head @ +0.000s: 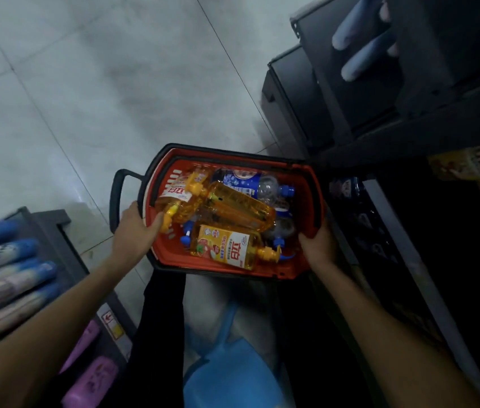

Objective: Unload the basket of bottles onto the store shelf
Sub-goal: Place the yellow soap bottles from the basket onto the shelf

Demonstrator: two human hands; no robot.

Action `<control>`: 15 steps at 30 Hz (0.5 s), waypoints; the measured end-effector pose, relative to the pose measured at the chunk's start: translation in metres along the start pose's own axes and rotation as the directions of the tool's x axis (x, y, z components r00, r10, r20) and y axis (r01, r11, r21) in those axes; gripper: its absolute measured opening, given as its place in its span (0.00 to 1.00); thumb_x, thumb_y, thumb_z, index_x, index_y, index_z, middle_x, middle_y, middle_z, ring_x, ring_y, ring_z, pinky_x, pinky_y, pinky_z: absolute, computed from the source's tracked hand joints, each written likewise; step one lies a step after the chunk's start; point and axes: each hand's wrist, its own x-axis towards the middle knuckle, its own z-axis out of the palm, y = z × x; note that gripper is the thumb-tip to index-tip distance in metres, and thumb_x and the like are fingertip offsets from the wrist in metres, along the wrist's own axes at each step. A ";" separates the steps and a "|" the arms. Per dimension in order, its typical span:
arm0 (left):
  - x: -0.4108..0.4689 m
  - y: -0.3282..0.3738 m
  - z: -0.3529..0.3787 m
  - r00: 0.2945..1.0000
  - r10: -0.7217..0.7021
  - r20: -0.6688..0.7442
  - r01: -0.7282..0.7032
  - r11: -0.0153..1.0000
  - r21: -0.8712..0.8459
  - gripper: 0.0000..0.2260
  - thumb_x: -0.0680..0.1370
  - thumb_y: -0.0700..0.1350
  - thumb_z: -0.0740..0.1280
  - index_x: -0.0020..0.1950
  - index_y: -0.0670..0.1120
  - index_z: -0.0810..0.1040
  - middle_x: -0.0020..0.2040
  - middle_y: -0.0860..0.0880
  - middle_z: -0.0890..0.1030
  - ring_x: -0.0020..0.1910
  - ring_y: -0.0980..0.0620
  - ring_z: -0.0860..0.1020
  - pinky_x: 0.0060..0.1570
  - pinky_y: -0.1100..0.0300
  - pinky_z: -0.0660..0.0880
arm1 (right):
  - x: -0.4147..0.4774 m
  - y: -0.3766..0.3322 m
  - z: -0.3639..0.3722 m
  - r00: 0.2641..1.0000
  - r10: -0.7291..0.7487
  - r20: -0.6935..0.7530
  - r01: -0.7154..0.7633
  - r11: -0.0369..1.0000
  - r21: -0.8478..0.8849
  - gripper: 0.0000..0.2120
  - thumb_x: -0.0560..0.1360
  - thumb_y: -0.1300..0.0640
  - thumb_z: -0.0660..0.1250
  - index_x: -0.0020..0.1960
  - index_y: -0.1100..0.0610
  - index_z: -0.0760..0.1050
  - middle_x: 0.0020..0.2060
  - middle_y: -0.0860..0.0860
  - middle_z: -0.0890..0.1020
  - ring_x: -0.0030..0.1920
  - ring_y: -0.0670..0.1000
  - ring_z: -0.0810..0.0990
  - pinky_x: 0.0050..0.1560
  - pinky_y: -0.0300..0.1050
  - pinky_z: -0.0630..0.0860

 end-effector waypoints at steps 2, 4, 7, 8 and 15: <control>-0.019 0.009 0.000 0.989 0.141 -0.043 -0.130 0.972 0.193 0.26 0.79 0.64 0.67 0.70 0.49 0.75 0.65 0.45 0.79 0.60 0.44 0.80 0.58 0.45 0.81 | -0.014 -0.001 0.000 0.998 -0.066 -0.005 0.066 0.998 -0.023 0.24 0.78 0.61 0.70 0.72 0.53 0.73 0.65 0.53 0.80 0.66 0.56 0.79 0.61 0.49 0.75; -0.038 0.026 0.007 0.955 0.295 -0.044 -0.264 0.905 0.332 0.27 0.78 0.58 0.70 0.72 0.44 0.74 0.68 0.43 0.76 0.63 0.42 0.78 0.60 0.45 0.78 | -0.025 -0.006 0.003 0.988 -0.156 -0.019 0.153 0.983 -0.103 0.22 0.78 0.60 0.70 0.71 0.53 0.74 0.65 0.53 0.79 0.65 0.55 0.79 0.60 0.48 0.75; -0.050 0.043 0.031 0.879 0.472 0.064 -0.450 0.779 0.436 0.31 0.78 0.60 0.69 0.76 0.46 0.70 0.73 0.44 0.72 0.70 0.44 0.73 0.69 0.45 0.72 | -0.027 -0.016 0.015 0.942 -0.334 0.035 0.332 0.908 -0.255 0.23 0.77 0.58 0.71 0.71 0.53 0.74 0.65 0.53 0.77 0.65 0.54 0.77 0.60 0.43 0.71; -0.049 0.047 0.040 0.859 0.503 0.099 -0.489 0.746 0.452 0.32 0.78 0.61 0.68 0.77 0.48 0.68 0.75 0.44 0.71 0.72 0.44 0.71 0.71 0.44 0.70 | -0.025 -0.021 0.021 0.925 -0.371 0.079 0.378 0.886 -0.270 0.23 0.77 0.57 0.72 0.71 0.52 0.74 0.65 0.52 0.77 0.64 0.53 0.77 0.59 0.43 0.71; -0.004 0.057 0.097 0.632 0.772 0.070 -0.700 0.530 0.479 0.36 0.78 0.63 0.68 0.81 0.47 0.65 0.79 0.39 0.66 0.79 0.40 0.63 0.78 0.38 0.59 | 0.002 -0.043 0.063 0.748 -0.575 0.331 0.663 0.653 -0.365 0.32 0.76 0.46 0.73 0.76 0.47 0.66 0.70 0.48 0.70 0.70 0.49 0.70 0.70 0.53 0.72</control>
